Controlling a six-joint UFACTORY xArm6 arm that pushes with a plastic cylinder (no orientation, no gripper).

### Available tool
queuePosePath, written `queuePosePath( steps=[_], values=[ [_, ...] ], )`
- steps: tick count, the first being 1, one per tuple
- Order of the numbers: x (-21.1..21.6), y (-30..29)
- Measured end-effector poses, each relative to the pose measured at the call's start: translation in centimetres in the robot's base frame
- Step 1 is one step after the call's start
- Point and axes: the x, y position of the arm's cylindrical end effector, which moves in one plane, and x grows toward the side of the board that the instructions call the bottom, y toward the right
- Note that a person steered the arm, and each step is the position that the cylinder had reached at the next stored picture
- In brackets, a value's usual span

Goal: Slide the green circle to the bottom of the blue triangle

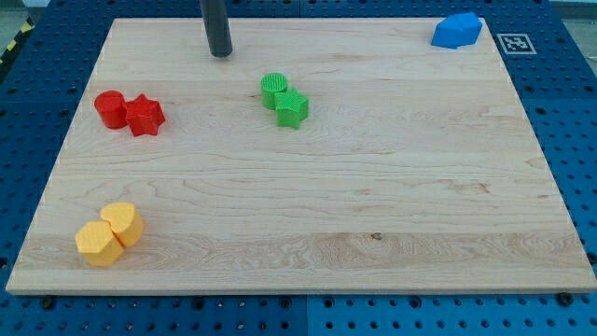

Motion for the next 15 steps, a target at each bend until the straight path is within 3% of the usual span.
queuePosePath(
  steps=[1, 3, 4, 10, 13, 15],
  values=[
    [0.1, 0.0],
    [8.6, -0.3],
    [8.9, -0.3],
    [10.1, 29.7],
    [13.9, 39.1],
    [14.5, 40.3]
  ],
)
